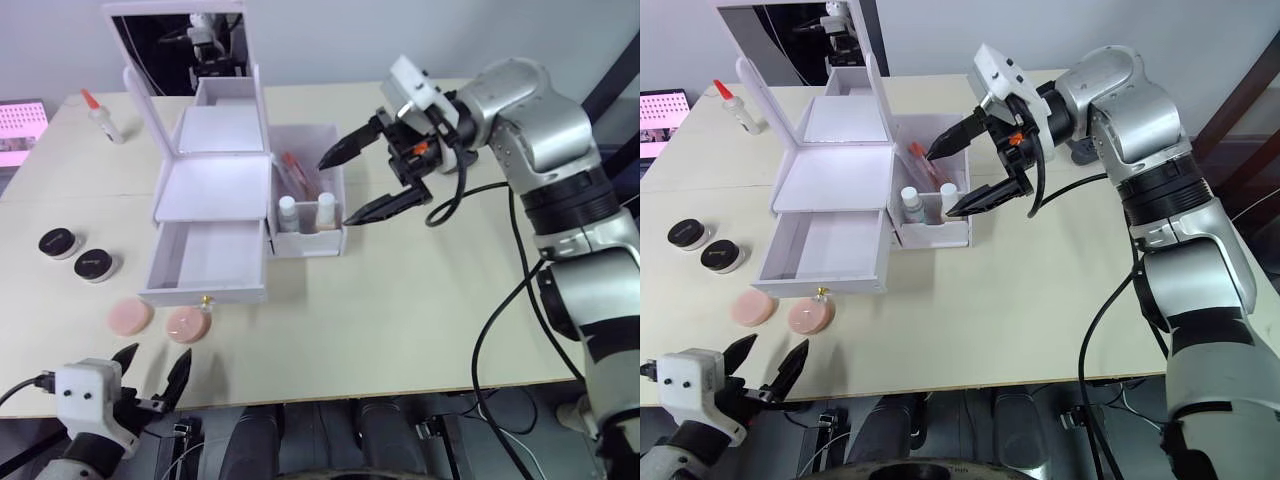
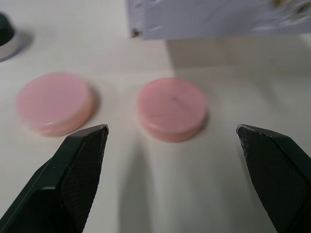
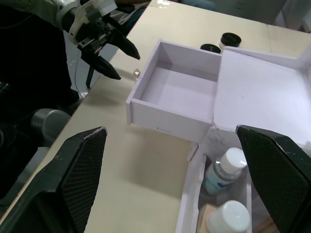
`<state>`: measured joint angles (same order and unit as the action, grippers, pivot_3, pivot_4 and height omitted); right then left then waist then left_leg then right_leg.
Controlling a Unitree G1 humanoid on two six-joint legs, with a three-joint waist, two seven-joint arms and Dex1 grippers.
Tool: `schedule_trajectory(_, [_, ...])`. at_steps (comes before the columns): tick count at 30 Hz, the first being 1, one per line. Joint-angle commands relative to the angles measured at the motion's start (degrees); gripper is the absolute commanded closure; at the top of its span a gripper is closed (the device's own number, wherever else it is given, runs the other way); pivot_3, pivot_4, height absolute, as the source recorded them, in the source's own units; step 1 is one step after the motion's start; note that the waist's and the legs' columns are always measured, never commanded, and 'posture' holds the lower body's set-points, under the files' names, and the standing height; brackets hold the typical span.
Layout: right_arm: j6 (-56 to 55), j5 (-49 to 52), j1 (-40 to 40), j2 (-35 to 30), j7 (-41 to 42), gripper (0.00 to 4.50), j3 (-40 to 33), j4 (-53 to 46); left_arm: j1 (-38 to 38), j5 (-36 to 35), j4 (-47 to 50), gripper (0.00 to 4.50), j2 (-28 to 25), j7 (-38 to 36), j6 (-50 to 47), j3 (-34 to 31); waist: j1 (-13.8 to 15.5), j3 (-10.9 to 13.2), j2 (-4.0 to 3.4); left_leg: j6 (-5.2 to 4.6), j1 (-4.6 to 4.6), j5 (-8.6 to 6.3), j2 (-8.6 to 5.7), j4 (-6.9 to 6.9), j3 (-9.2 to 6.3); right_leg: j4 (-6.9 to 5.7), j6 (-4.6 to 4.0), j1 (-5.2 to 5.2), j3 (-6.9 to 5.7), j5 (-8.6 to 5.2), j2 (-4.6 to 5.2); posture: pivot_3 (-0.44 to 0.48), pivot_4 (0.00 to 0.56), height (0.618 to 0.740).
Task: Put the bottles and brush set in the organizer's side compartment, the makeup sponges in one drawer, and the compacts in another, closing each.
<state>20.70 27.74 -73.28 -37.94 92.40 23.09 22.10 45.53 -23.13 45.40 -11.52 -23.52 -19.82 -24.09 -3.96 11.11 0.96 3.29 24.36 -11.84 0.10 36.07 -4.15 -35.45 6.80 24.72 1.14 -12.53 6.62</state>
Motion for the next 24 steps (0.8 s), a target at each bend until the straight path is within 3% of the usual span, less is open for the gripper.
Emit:
schedule_trajectory(1, [0.3, 1.0, -1.7, -2.0, 0.1, 0.0, -1.8, -1.9, -2.0, 2.0, -0.8, 0.04, -1.7, 1.0, -0.7, 2.6, 0.1, 0.0, 0.0, 0.0, 0.0, 0.0, 0.0, 0.0, 0.0, -0.01, 0.0, 0.0, 0.0, 0.0, 0.0, 0.0, 0.15, 0.74])
schedule_trajectory(17, [7.6, -1.3, 0.6, -5.1, -0.3, 0.0, -7.3, -8.9, -17.3, 4.3, -11.5, 0.04, -6.2, 3.0, -3.4, 7.3, 0.6, 0.0, -0.01, -0.01, -0.11, 0.01, 0.0, 0.05, -0.07, -0.23, 0.04, -0.03, -0.02, 0.02, -0.04, 0.0, 0.15, 0.74])
schedule_trajectory(23, [10.5, -2.1, 2.0, -5.7, -0.5, 0.0, -8.9, -11.6, -18.7, 4.9, -13.3, 0.04, -7.3, 2.3, -3.1, 8.2, 0.9, 0.0, -0.01, -0.01, -0.2, 0.01, 0.0, 0.04, -0.1, -0.34, 0.06, -0.04, -0.02, 0.01, -0.06, 0.0, 0.15, 0.74])
schedule_trajectory(24, [10.8, -2.3, 2.3, -5.8, -0.6, 0.0, -9.0, -12.0, -18.6, 5.1, -13.5, 0.28, -7.4, 2.1, -2.9, 8.2, 0.9, 0.0, -0.01, -0.01, -0.2, 0.01, 0.0, 0.05, -0.1, -0.34, 0.06, -0.05, -0.01, 0.01, -0.06, 0.0, 0.15, 0.74])
